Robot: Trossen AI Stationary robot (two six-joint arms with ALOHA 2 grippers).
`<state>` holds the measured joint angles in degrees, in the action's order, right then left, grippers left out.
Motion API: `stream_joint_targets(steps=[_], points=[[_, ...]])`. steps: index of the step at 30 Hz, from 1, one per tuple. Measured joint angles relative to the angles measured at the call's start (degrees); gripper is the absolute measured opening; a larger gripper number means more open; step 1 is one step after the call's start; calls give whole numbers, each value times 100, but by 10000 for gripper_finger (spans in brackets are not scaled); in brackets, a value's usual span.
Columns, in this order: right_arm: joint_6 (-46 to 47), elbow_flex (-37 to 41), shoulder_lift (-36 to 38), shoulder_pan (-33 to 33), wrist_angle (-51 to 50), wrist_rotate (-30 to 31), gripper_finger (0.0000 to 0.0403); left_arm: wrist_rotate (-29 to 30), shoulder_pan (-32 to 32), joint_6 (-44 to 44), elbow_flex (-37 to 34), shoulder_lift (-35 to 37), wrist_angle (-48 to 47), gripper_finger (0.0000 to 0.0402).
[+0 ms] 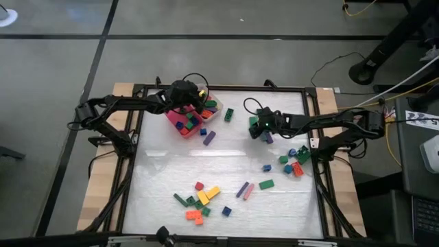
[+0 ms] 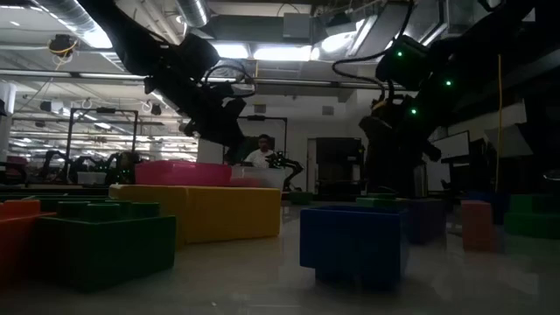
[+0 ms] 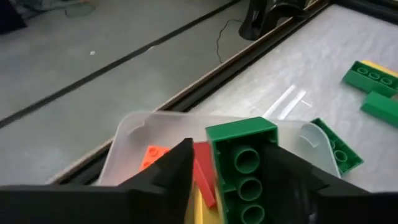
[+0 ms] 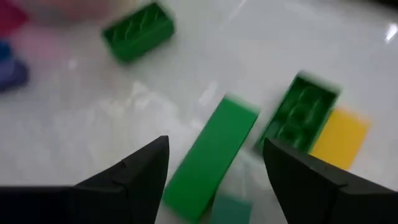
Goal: Sort blocks by size
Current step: Put the big green game piece into the white bin
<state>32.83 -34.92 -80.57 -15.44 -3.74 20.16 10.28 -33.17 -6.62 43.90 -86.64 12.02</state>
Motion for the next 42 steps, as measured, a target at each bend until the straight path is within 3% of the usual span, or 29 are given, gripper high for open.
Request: stream_joint_targets(steps=[4, 8, 22, 26, 36, 42], points=[[-30, 0, 6, -63, 54, 550, 261, 0, 1, -95, 0, -5, 9, 198], [32, 0, -112, -326, 76, 569, 261, 0, 17, -104, 0, -5, 86, 212], [55, 0, -876, -757, 724, 487, 261, 183, -20, -41, 0, -5, -108, 214], [57, 0, -1007, -747, 714, 475, 261, 715, -31, 453, 0, -105, -348, 214], [54, 0, -1012, -748, 725, 430, 261, 702, -15, 1449, -2, -149, -874, 214], [53, 0, -1012, -748, 718, 429, 261, 697, -7, 1524, -2, -128, -910, 214]])
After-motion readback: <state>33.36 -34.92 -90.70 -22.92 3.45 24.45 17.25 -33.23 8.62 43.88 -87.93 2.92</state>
